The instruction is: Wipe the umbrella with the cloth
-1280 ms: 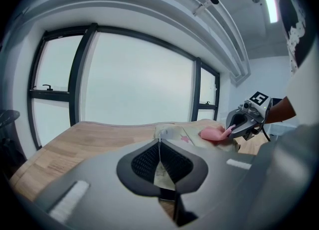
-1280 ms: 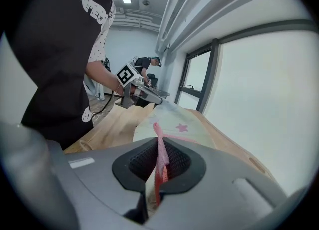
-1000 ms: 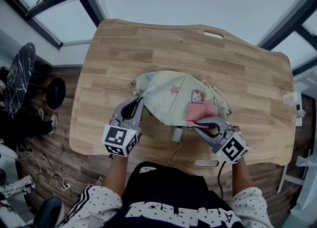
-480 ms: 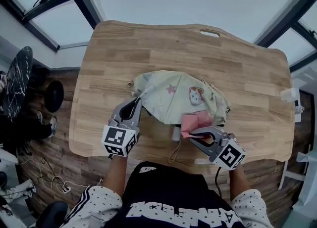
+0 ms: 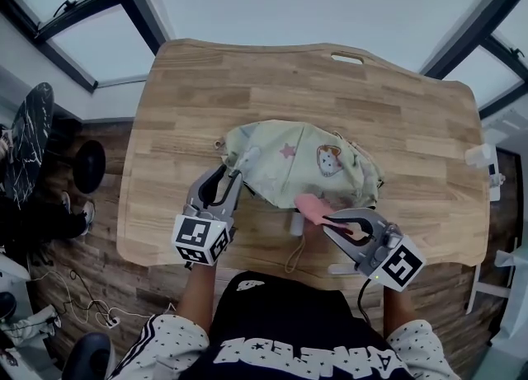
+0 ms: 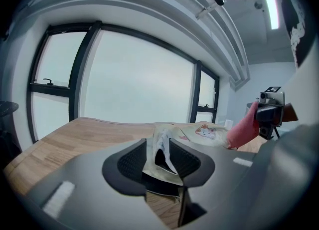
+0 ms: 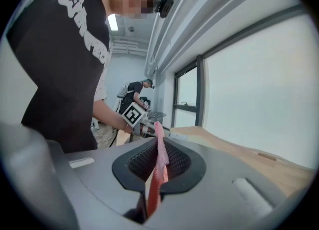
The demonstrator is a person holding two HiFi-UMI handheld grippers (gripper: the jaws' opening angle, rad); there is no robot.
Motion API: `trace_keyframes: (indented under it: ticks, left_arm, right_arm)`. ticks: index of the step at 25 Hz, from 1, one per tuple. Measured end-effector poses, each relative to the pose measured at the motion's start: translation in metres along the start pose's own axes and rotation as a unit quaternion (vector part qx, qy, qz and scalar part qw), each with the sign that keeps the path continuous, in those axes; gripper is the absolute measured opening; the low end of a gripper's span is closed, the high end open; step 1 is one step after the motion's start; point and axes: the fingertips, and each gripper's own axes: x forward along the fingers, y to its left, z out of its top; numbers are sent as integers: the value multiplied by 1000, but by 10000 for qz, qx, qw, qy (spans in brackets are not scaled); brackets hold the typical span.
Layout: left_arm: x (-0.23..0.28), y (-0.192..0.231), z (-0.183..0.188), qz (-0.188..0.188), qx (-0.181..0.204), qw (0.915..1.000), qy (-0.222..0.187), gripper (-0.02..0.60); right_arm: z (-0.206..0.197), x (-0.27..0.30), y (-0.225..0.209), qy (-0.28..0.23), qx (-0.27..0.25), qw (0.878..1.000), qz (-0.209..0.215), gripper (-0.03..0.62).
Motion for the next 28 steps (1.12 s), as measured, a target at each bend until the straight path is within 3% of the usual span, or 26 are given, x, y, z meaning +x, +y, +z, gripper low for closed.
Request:
trace_keyframes:
  ticks: [2,6,10,14,21,25,28]
  left_arm:
    - [-7,4,7,155,58,9997,-159,163]
    - [-19,-1,29,305,507,9974,-414,184]
    - [-5,-45,44,-310,596,9965,-488,190]
    - [22,-109,52,-970,838,9903,-544,199]
    - [63,-198,35,-1811,1033,9777,-265,229]
    - [83,-234,7,-1989,1097,9735,274,325]
    - [99,-248,-14,-1892,1205,9720,704,390]
  right_arm:
    - [20,-9,-14,-400,122,9985,-366,26]
    - [60,-35,-48,-1060,-308,9846,-1354,26]
    - [78,-66,-78,-1226,-471,9663,-2212,26]
    - [70,-88,-95,-820,-616,9519,-2886,26]
    - [57,-125,-98,-700,-448,9393,-3329,26]
    - [51,-147,-99,-750,-208,9317,-3548,26]
    - [45,-155,-97,-854,82,9302,-3568,26]
